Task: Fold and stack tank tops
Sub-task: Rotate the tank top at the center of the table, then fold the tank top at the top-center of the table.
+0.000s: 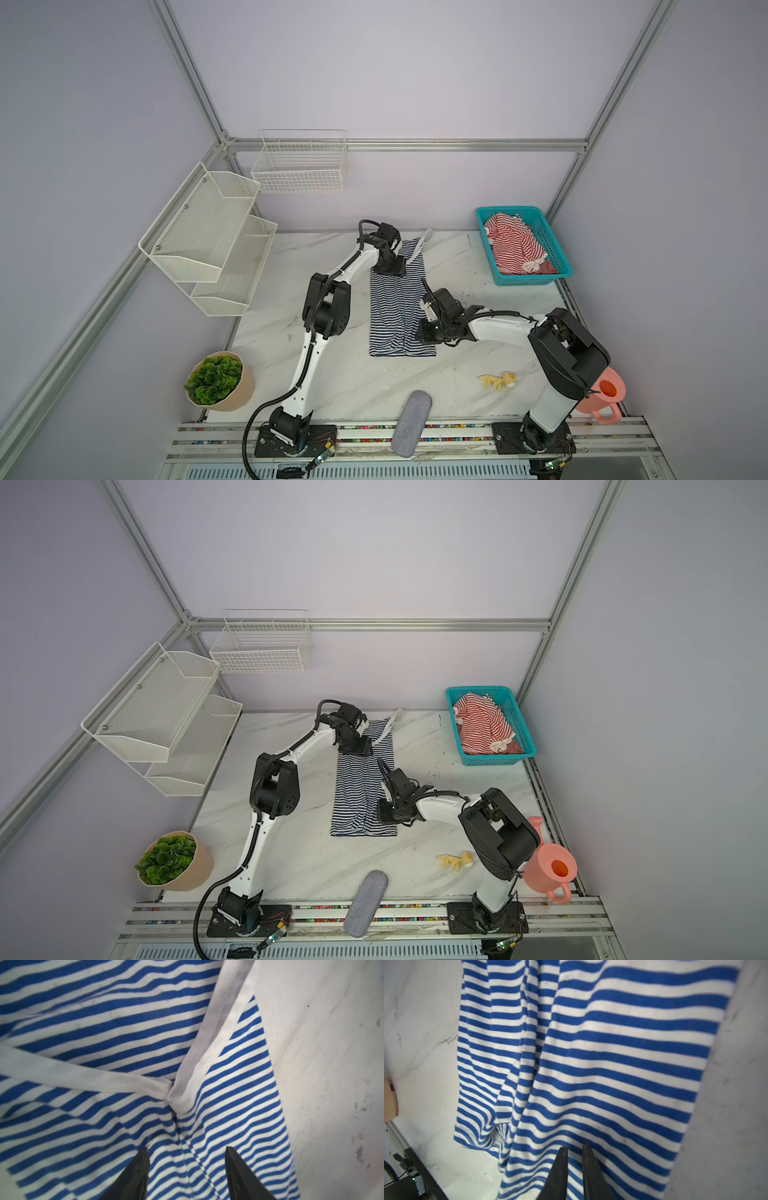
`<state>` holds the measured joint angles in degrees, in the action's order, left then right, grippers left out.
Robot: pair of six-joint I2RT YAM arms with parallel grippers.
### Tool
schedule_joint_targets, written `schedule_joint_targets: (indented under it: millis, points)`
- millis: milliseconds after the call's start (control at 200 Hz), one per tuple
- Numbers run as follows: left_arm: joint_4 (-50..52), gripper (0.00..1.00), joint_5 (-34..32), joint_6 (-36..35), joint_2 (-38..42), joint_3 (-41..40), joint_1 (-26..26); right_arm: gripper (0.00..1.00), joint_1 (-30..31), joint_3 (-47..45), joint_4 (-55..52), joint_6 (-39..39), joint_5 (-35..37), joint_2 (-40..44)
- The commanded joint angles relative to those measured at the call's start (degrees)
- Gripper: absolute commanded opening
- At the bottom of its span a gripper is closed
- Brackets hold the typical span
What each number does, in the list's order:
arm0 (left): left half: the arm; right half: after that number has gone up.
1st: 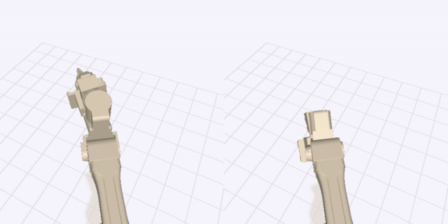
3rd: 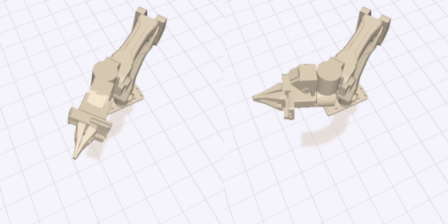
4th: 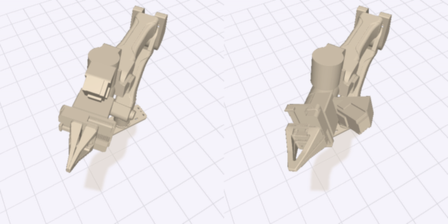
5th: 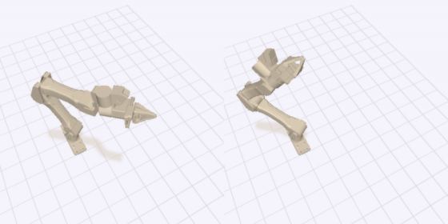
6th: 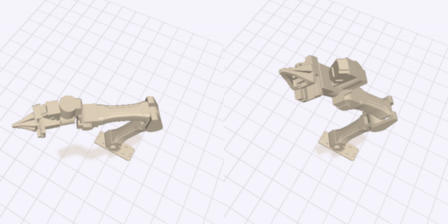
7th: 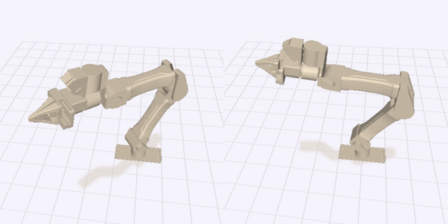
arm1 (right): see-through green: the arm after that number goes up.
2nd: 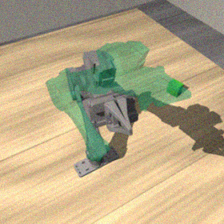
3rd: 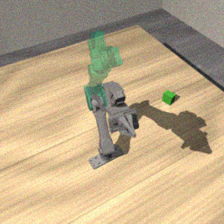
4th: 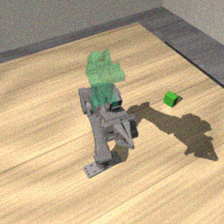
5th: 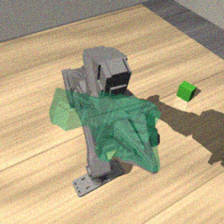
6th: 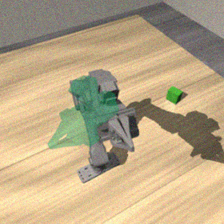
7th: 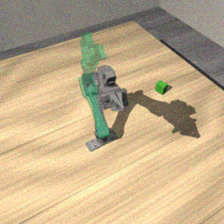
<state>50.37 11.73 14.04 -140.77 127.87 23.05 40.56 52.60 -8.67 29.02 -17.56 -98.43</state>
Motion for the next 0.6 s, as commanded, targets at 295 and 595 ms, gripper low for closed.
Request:
schedule_joint_targets:
  millis: [295, 595]
  points:
    - [-1.26, 0.66, -8.10, 5.82, 34.29, -25.97, 1.17, 0.35, 1.10, -1.41, -5.64, 2.66, 3.48, 13.37]
    - [-7.70, 0.65, -10.51, 18.92, 52.29, -62.17, 9.75, 0.40, 1.10, -6.86, -4.21, 3.77, 3.39, 13.44]
